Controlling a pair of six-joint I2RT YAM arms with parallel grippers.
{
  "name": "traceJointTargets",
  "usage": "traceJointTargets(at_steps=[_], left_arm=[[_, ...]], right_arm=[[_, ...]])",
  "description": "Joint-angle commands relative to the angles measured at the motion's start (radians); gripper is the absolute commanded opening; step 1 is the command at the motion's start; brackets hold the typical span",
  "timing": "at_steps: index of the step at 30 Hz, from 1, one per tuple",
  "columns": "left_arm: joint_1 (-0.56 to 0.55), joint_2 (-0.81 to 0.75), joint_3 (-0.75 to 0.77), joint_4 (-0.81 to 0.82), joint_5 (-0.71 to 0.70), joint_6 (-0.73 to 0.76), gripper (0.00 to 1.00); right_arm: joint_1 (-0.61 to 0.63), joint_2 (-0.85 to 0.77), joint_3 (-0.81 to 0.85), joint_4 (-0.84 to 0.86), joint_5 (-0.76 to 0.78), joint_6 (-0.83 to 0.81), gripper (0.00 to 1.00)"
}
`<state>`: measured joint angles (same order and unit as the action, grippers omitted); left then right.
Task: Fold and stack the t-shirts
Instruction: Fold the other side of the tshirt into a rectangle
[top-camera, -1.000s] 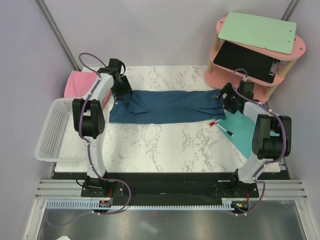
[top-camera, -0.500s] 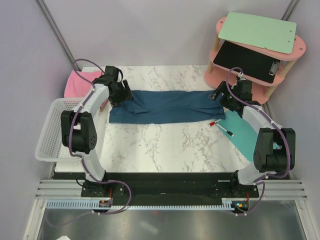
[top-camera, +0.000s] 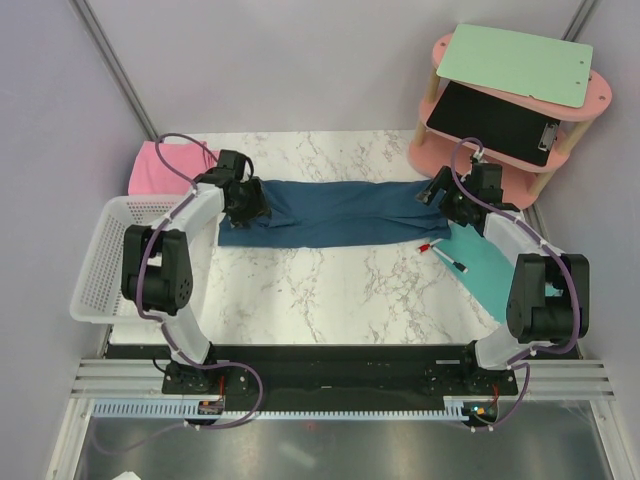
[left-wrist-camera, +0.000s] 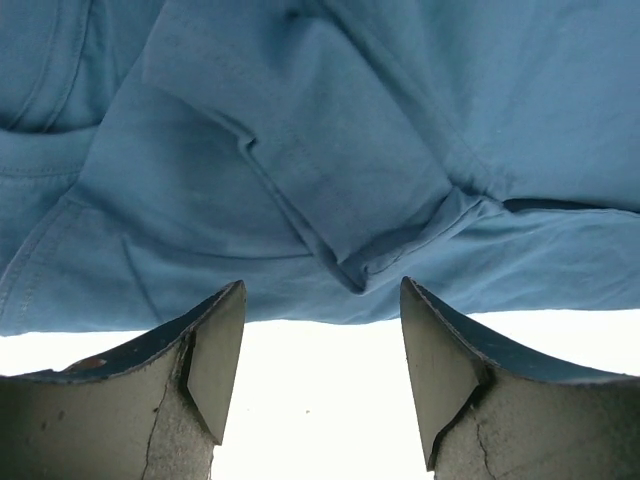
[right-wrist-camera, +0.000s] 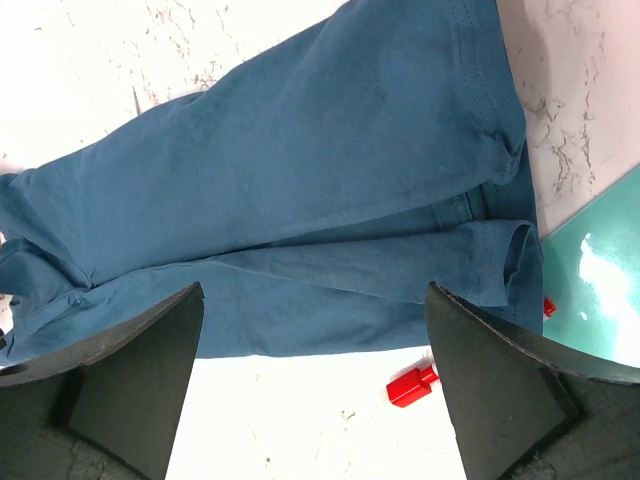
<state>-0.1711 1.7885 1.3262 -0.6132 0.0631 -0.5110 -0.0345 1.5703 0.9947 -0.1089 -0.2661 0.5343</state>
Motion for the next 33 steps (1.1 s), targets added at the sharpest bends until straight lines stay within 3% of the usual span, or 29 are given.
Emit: traceJointTargets(at_steps=[1, 15, 17, 18, 19, 20, 33], left_arm=[[-0.002, 0.023, 0.021, 0.072, 0.004, 0.000, 0.69], [-0.002, 0.109, 0.059, 0.084, -0.062, -0.004, 0.62], [-0.002, 0.132, 0.082, 0.082, -0.060, 0.003, 0.47], [-0.002, 0.143, 0.091, 0.087, -0.062, 0.005, 0.34], [-0.002, 0.152, 0.102, 0.086, -0.060, 0.008, 0.06], [-0.002, 0.173, 0.126, 0.087, -0.060, 0.009, 0.02], [-0.002, 0.169, 0.228, 0.104, -0.037, 0.026, 0.02]], right_arm=[[0.007, 0.004, -0.010, 0.015, -0.019, -0.005, 0.98], [0.005, 0.031, -0.018, 0.031, -0.051, 0.006, 0.98], [0.005, 0.037, -0.018, 0.035, -0.058, 0.007, 0.98], [0.005, 0.039, -0.018, 0.037, -0.059, 0.009, 0.98], [0.005, 0.040, -0.018, 0.037, -0.059, 0.009, 0.98], [0.005, 0.042, -0.018, 0.037, -0.061, 0.009, 0.98], [0.005, 0.066, -0.019, 0.041, -0.061, 0.004, 0.98]])
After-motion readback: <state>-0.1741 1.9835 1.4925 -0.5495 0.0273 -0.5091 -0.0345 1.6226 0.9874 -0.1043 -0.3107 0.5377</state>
